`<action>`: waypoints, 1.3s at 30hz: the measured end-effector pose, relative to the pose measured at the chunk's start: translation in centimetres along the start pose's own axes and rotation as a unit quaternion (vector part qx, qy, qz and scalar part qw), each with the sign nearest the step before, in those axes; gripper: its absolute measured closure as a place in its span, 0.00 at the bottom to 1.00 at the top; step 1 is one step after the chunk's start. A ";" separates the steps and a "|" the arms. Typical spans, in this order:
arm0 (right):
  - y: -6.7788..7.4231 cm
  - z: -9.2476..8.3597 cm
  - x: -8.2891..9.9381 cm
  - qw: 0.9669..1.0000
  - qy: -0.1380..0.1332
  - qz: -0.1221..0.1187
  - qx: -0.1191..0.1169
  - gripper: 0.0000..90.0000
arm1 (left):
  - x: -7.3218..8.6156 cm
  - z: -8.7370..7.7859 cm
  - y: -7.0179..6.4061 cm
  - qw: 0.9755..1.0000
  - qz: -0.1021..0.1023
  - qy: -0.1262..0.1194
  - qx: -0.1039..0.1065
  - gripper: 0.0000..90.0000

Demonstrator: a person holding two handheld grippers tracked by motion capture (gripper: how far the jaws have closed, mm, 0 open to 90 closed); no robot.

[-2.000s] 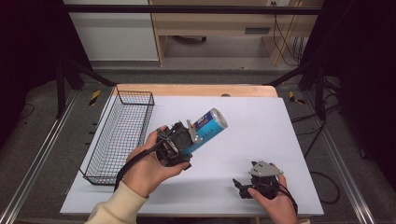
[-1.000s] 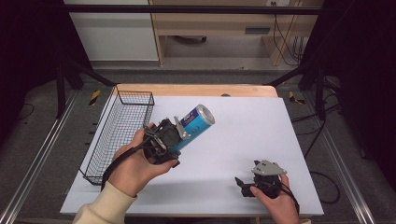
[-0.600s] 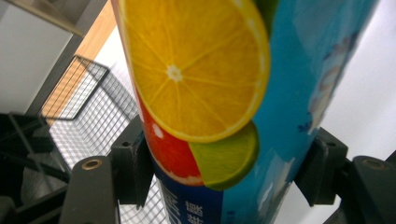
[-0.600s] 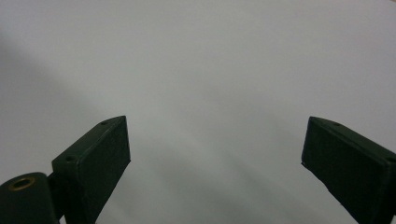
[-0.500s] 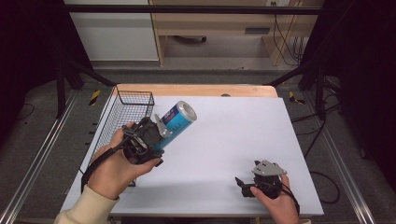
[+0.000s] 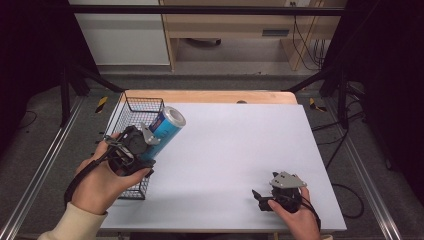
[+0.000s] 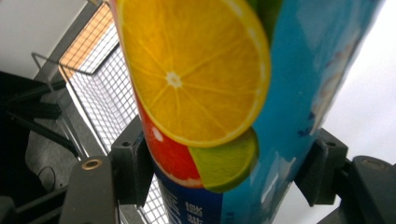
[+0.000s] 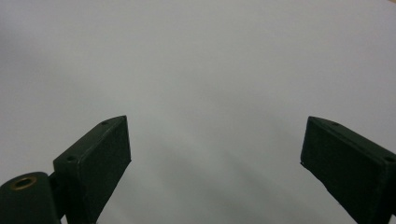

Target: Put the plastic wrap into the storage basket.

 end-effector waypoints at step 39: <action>0.0 0.0 0.1 1.000 0.000 0.008 0.000 0.10 | 3.8 0.2 2.4 0.999 -0.041 0.016 -0.012 0.36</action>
Point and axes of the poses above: each handheld gripper's, and its own axes: z roughly forward along the jaws, x roughly out of its underside, y roughly to its left, the point moved 6 cm from there along z, roughly forward along the jaws, and after that the axes turned 7 degrees about -y, right-handed, at the moved point
